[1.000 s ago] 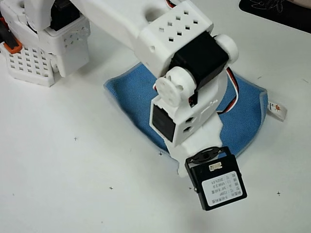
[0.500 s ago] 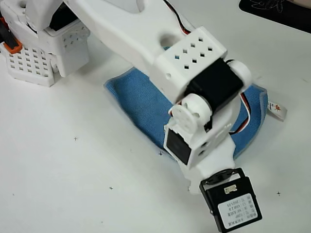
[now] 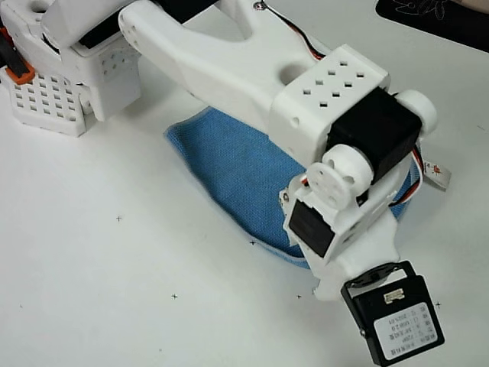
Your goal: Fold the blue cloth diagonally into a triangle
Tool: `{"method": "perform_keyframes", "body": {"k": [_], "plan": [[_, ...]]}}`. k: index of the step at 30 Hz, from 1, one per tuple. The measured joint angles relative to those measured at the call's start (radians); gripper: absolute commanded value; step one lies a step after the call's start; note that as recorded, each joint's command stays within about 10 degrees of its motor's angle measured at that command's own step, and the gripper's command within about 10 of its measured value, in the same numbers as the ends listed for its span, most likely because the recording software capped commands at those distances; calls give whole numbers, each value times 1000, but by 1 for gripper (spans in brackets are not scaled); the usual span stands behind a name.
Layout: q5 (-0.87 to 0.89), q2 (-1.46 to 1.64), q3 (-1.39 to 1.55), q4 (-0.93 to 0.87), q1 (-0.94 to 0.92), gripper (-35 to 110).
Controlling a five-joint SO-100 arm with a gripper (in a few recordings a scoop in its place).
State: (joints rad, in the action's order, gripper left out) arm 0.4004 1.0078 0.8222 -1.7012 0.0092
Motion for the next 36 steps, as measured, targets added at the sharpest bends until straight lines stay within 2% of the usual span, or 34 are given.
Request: {"method": "perform_keyframes", "body": {"k": [19,23,29,36], "plan": [[49,-67,-86,-18,61,28],[49,-64,-5,-8,61,28],[67,-11,265,147,60,28],[35,5,221,153,58,28]]}}
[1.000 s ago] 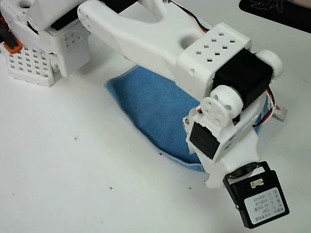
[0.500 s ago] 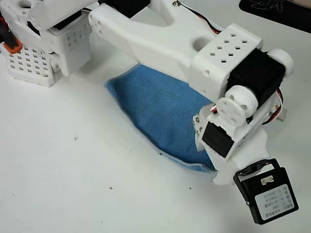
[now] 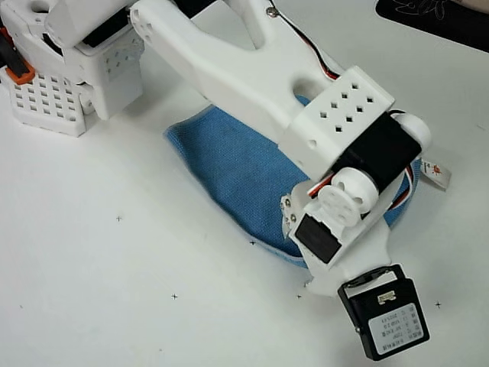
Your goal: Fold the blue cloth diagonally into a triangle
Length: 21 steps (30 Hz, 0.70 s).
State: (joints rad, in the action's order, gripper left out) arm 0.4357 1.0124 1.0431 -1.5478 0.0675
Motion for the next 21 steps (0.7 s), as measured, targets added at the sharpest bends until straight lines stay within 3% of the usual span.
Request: {"method": "perform_keyframes", "body": {"k": [9,16,21], "plan": [[-40,-153,-273,-138,-9,23],[-37,-178,-383,-153,0,2],[-40,-178,-396,-153,20,0]]}}
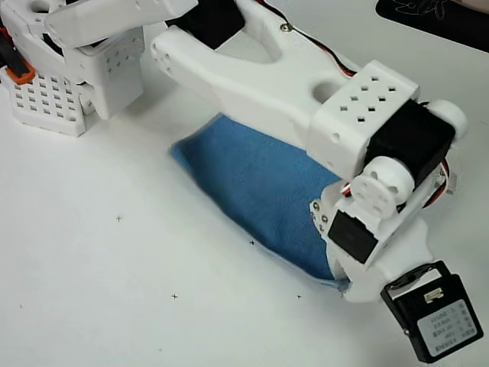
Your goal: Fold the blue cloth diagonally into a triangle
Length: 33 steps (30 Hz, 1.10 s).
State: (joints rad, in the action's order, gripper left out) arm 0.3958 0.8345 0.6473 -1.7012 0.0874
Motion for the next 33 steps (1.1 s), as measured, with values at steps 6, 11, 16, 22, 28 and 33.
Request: {"method": "perform_keyframes", "body": {"k": [6,11,16,22,28,33], "plan": [[15,0,20,0,-5,0],[17,0,32,0,-3,0],[32,0,32,-25,12,0],[35,6,48,-32,31,0],[35,17,66,-37,32,0],[35,25,106,-44,32,0]]}}
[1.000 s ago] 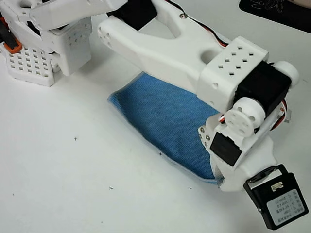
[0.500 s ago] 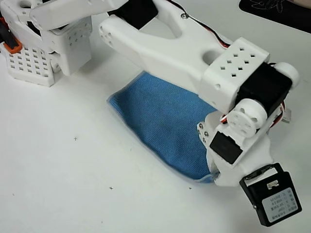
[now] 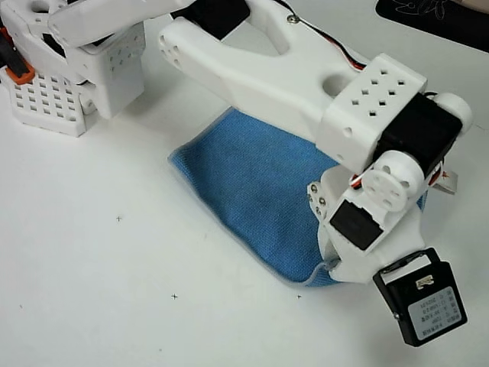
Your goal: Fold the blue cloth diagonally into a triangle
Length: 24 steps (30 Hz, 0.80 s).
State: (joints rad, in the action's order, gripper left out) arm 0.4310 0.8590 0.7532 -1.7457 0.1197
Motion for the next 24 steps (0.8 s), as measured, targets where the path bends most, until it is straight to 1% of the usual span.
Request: {"method": "perform_keyframes", "body": {"k": [9,19,24], "plan": [[74,63,196,8,75,0],[144,210,495,106,133,0],[156,279,561,118,175,0]]}}
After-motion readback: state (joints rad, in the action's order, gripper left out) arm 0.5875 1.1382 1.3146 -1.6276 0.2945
